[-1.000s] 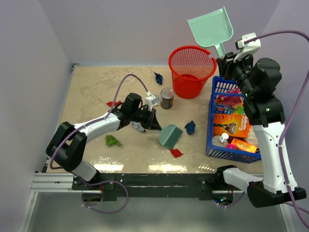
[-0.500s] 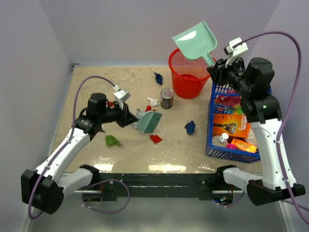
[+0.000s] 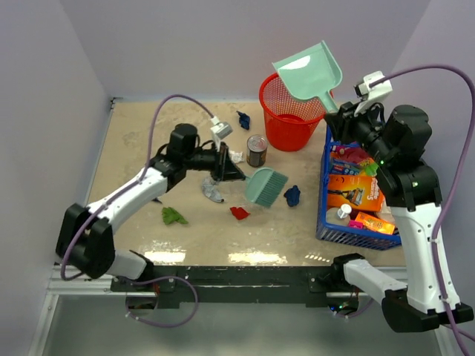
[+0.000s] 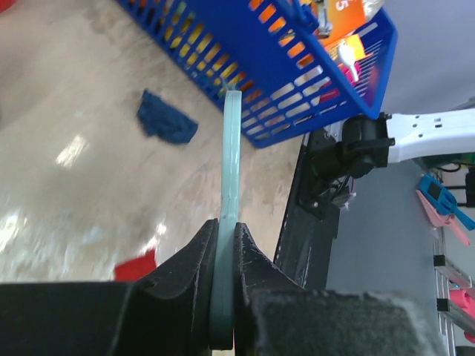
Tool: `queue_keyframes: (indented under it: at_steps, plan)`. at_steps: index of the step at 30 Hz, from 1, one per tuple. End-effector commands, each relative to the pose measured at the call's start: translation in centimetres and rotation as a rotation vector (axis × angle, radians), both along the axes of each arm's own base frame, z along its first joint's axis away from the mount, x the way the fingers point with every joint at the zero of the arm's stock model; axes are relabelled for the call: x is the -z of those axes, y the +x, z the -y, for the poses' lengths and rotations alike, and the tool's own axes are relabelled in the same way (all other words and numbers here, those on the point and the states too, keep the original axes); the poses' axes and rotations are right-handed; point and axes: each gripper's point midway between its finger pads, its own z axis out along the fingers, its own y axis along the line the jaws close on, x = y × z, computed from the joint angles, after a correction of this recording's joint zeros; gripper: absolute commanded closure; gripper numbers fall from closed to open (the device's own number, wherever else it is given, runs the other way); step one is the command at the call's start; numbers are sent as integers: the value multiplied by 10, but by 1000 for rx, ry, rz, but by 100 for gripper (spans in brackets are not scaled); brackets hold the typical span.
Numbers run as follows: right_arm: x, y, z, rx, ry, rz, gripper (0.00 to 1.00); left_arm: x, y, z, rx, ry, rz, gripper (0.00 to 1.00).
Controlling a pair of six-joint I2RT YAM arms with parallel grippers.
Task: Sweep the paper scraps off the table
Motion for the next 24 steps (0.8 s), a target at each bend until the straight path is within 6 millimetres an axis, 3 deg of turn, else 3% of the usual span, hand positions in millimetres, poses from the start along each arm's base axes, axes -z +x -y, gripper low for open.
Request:
queue_keyframes:
  at_steps: [1, 2, 4, 5, 6, 7, 8, 9, 10, 18, 24]
  plan:
    - [-38, 8, 37, 202, 14, 142, 100, -37, 15, 55, 93, -81, 106, 100]
    - [-39, 10, 42, 230, 5, 148, 100, -33, 35, 64, 38, -51, 125, 100]
    - [-49, 10, 46, 245, -15, 175, 100, -26, 48, 78, 18, -25, 164, 100]
    - [-51, 11, 49, 258, -17, 180, 100, -21, 64, 86, -13, -26, 180, 100]
    - [-58, 9, 49, 259, -17, 197, 100, -17, 71, 91, -24, -29, 178, 100]
    - [-61, 9, 51, 262, -23, 215, 100, -30, 81, 100, -25, -61, 213, 100]
    - [-63, 10, 52, 265, -27, 221, 100, -13, 88, 109, -9, -45, 187, 100]
    - [-64, 11, 55, 279, -35, 224, 100, -12, 92, 116, -1, -46, 184, 100]
    - [-62, 13, 59, 295, -40, 218, 100, -21, 98, 123, 6, -63, 201, 100]
    - [-41, 25, 49, 222, -84, 188, 100, 22, 122, 139, -14, 81, 220, 100]
    - [-27, 37, 42, 191, -96, 163, 100, 47, 108, 136, 41, 107, 172, 100]
